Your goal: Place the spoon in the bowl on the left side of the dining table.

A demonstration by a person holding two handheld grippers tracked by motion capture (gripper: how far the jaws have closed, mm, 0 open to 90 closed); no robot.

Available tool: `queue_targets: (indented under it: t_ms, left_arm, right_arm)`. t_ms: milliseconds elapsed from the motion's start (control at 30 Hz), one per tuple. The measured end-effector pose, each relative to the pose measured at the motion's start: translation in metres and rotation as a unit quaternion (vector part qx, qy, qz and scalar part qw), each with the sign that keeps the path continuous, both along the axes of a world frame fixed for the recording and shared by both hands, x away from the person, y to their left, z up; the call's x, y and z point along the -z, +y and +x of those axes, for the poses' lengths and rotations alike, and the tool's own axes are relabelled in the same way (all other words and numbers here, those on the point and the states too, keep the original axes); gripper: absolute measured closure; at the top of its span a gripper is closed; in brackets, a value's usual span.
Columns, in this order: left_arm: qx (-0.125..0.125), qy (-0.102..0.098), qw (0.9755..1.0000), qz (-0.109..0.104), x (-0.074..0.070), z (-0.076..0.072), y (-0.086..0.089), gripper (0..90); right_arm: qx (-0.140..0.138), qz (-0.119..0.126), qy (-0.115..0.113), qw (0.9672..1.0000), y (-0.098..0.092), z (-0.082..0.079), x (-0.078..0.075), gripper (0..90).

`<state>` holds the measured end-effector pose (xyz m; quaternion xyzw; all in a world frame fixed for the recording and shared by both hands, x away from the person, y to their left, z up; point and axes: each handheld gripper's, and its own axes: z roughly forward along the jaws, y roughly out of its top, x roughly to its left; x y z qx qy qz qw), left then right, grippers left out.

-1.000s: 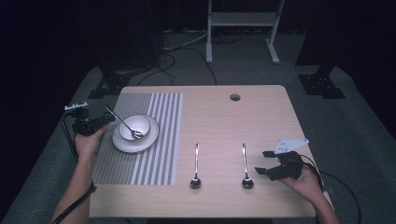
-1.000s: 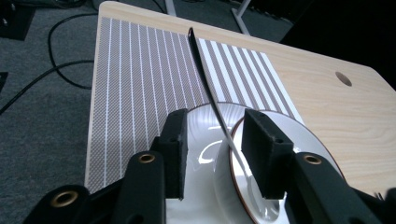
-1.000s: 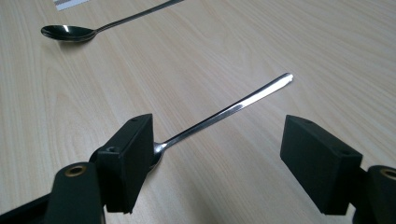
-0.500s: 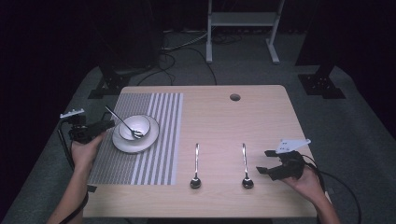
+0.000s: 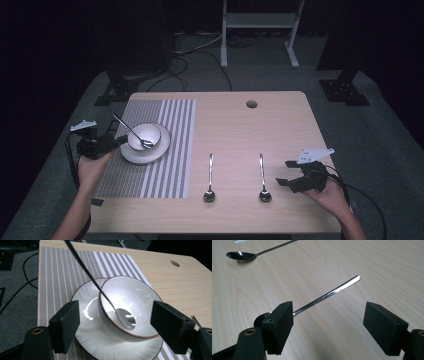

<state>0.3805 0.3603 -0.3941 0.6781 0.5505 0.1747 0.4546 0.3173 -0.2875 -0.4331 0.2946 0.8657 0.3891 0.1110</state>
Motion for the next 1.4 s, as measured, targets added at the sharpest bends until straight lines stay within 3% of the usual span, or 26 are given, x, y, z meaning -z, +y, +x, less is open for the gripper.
queue_targets:
  t_ms: [400,767,1167,1400]
  left_arm:
    - [0.037,-0.010,0.9991,0.018,-0.006,-0.007,-0.023,16.3]
    - [0.069,-0.007,0.9973,0.026,-0.006,-0.010,-0.045,10.0]
    - [0.116,-0.010,0.9917,0.055,-0.010,-0.012,-0.078,9.4]
    - [0.130,-0.007,0.9897,0.060,-0.007,-0.012,-0.090,9.3]
  right_arm:
    - [0.003,0.001,0.004,1.0000,-0.002,0.001,0.001,22.2]
    - [0.006,0.003,0.004,1.0000,-0.005,0.001,0.000,21.9]
    - [0.007,-0.002,0.009,0.9999,-0.006,0.001,0.000,21.6]
    - [0.011,-0.004,0.011,0.9999,-0.009,0.000,0.001,21.6]
